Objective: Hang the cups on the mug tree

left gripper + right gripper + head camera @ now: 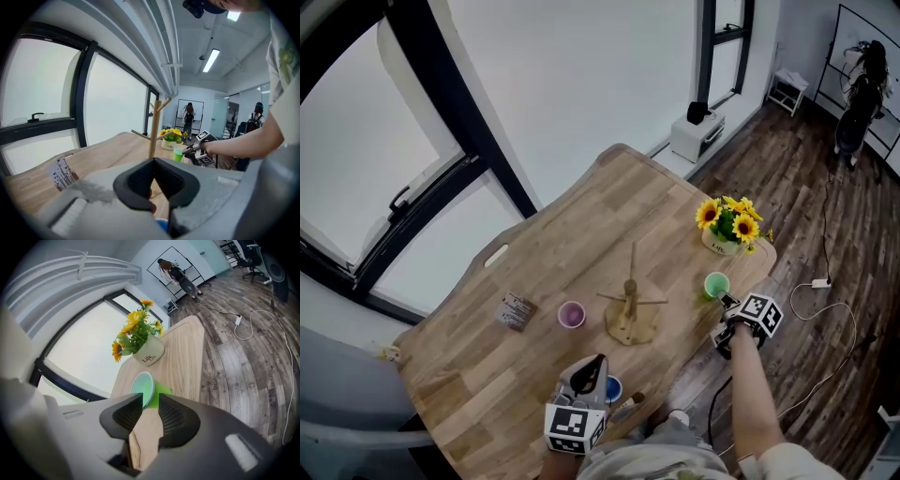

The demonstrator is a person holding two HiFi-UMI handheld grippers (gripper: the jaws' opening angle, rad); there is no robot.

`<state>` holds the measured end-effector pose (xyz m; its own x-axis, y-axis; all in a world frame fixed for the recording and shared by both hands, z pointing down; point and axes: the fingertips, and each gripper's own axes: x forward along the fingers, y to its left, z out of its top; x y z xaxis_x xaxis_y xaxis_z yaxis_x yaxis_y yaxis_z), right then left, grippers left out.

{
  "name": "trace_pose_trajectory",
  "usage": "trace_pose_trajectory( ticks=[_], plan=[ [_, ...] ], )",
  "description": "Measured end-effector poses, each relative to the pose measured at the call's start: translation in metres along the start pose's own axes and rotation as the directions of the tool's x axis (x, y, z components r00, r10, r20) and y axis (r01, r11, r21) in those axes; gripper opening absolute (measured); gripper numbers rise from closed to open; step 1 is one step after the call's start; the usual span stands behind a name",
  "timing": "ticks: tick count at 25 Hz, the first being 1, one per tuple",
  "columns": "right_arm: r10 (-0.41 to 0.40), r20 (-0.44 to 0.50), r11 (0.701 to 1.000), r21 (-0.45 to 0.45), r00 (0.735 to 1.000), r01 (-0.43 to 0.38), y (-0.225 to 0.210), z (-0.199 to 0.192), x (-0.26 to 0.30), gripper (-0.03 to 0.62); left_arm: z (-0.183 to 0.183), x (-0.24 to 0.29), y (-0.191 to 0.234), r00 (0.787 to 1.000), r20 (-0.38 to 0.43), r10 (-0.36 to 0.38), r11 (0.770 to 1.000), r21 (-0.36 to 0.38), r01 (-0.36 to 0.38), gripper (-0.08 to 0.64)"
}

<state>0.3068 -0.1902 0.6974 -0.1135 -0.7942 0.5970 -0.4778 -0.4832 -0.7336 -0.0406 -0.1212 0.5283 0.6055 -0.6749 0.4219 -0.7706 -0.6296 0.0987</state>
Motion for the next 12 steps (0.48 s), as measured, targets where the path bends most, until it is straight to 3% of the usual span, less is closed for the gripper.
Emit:
trace_pose_trajectory(
  ticks=[6, 12],
  plan=[
    [-0.014, -0.006, 1.0, 0.019, 1.0, 0.014, -0.0023, -0.0005, 0.0015, 0.023, -0.0044, 0.0095, -0.0058, 0.999, -0.013, -0.034, 0.999, -0.001, 0.034, 0.002],
    [-0.017, -0.017, 1.0, -0.007, 1.0, 0.017, -0.0024, -0.0025, 0.0005, 0.02, -0.0081, 0.0108, -0.0027, 0.999, -0.017, -0.035, 0.999, -0.009, 0.034, 0.002]
  ],
)
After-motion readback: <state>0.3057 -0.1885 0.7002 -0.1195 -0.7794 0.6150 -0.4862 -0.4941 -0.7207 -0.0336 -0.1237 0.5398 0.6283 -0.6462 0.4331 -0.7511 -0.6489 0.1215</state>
